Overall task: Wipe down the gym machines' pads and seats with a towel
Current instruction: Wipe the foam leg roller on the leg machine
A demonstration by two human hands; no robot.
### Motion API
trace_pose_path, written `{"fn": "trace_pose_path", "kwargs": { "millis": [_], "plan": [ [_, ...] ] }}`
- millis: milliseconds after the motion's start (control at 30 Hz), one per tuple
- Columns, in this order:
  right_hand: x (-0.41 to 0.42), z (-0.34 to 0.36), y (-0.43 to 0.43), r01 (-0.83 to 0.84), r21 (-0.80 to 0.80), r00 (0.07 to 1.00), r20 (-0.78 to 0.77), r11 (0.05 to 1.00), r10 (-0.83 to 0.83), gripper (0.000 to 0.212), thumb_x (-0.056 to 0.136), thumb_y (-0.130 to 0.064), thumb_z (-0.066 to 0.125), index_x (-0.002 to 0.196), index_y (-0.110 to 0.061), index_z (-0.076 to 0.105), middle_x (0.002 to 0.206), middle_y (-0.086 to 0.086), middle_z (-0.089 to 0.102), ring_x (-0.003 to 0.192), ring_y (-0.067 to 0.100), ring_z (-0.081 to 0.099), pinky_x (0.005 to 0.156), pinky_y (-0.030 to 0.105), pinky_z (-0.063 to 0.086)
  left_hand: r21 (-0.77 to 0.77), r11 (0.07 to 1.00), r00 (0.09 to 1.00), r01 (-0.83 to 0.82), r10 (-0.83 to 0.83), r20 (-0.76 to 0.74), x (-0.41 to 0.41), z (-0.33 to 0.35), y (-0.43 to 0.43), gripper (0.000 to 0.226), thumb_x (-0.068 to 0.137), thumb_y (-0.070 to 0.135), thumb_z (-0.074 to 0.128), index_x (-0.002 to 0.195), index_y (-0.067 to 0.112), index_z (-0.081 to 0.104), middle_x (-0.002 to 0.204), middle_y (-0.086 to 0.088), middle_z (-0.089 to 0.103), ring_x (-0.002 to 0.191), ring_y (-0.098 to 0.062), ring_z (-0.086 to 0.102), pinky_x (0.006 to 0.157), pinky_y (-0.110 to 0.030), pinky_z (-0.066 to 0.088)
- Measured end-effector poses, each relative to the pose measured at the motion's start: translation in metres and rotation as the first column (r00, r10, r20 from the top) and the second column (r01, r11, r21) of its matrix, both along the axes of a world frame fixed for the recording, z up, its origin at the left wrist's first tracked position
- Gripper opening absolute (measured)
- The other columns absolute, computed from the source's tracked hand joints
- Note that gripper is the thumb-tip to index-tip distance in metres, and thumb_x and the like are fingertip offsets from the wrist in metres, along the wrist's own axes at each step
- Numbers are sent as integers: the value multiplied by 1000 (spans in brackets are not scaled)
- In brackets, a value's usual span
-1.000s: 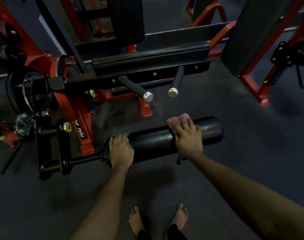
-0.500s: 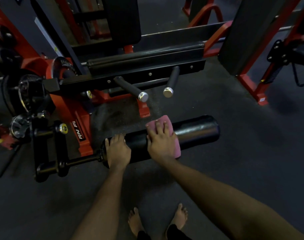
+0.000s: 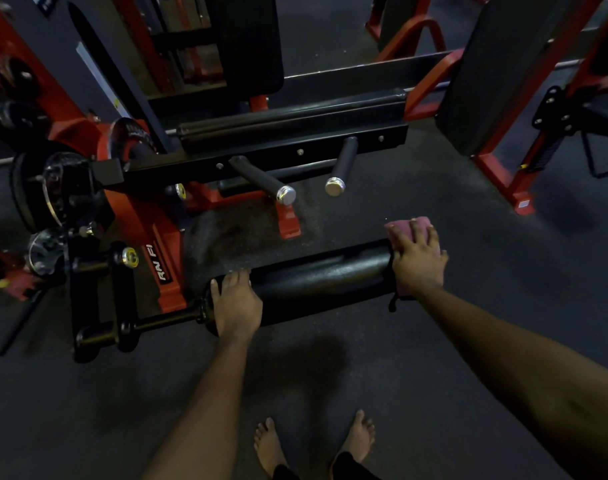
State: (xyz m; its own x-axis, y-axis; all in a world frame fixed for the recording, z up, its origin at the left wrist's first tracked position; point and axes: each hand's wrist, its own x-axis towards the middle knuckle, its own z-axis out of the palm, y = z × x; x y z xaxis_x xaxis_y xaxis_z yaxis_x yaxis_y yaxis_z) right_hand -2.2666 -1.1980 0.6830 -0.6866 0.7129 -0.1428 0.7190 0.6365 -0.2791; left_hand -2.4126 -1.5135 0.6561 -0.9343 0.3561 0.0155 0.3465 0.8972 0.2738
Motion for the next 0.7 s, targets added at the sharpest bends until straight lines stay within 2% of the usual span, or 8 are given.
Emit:
{"fn": "trace_pose_path", "kwargs": {
  "millis": [100, 200, 300, 433, 533, 600, 633, 700],
  "plan": [
    [-1, 0, 0, 25, -12, 998, -64, 1000, -26, 49, 103, -40, 45, 151, -43, 38, 168, 2, 16, 153, 37, 10, 111, 71, 29, -14, 1000, 998, -20, 19, -60, 11, -2, 0, 48, 92, 6, 49, 140, 11, 53, 139, -10, 57, 137, -24, 45, 122, -52, 20],
    [7, -8, -8, 76, 12, 985, -155, 997, -73, 52, 100, -39, 54, 151, -36, 42, 165, 7, 21, 150, 36, 16, 108, 67, 35, -14, 999, 993, -38, 37, -112, 26, -6, -1, 56, 85, 2, 57, 141, 8, 53, 143, -11, 55, 141, -25, 42, 120, -55, 24],
    [16, -14, 0, 31, 59, 980, -196, 998, -19, 54, 99, -40, 57, 151, -35, 42, 164, 9, 23, 148, 37, 20, 106, 63, 39, -18, 999, 988, -42, 39, -149, 40, -8, -2, 59, 83, 2, 59, 142, 7, 51, 146, -11, 52, 142, -26, 40, 119, -56, 27],
    [4, -10, 20, -26, 30, 986, -162, 999, 31, 52, 102, -44, 51, 152, -34, 41, 163, 10, 22, 150, 36, 19, 111, 62, 35, -33, 998, 988, -50, 44, -145, 49, -8, -2, 60, 84, 2, 57, 144, 7, 49, 149, -11, 49, 144, -27, 37, 119, -57, 25],
    [-5, -11, 11, 57, 34, 990, -131, 998, -52, 51, 103, -45, 44, 152, -33, 39, 164, 11, 24, 151, 40, 16, 114, 66, 30, -45, 998, 989, -50, 44, -142, 53, -11, -4, 62, 84, 3, 55, 145, 6, 47, 151, -12, 47, 146, -28, 35, 119, -57, 23],
    [-12, -12, -14, 115, 56, 987, -123, 992, -108, 49, 103, -44, 44, 150, -32, 41, 163, 13, 28, 150, 43, 18, 112, 65, 32, -48, 997, 988, -53, 45, -148, 60, -13, -5, 65, 82, 1, 56, 146, 4, 46, 153, -14, 44, 147, -29, 33, 120, -58, 22],
    [-14, -13, -29, 93, 95, 990, -117, 991, -82, 49, 102, -43, 45, 149, -32, 43, 162, 13, 30, 149, 44, 19, 110, 64, 35, -45, 998, 987, -53, 46, -152, 65, -15, -6, 66, 81, 0, 57, 146, 4, 46, 153, -15, 43, 148, -30, 32, 120, -58, 23],
    [-13, -21, -44, -69, 168, 992, -88, 983, 85, 49, 101, -43, 45, 149, -34, 44, 161, 11, 33, 149, 41, 23, 108, 59, 38, -46, 998, 986, -52, 44, -159, 70, -17, -7, 65, 81, 0, 58, 146, 3, 46, 153, -16, 43, 147, -31, 32, 118, -59, 25]
  ]
}}
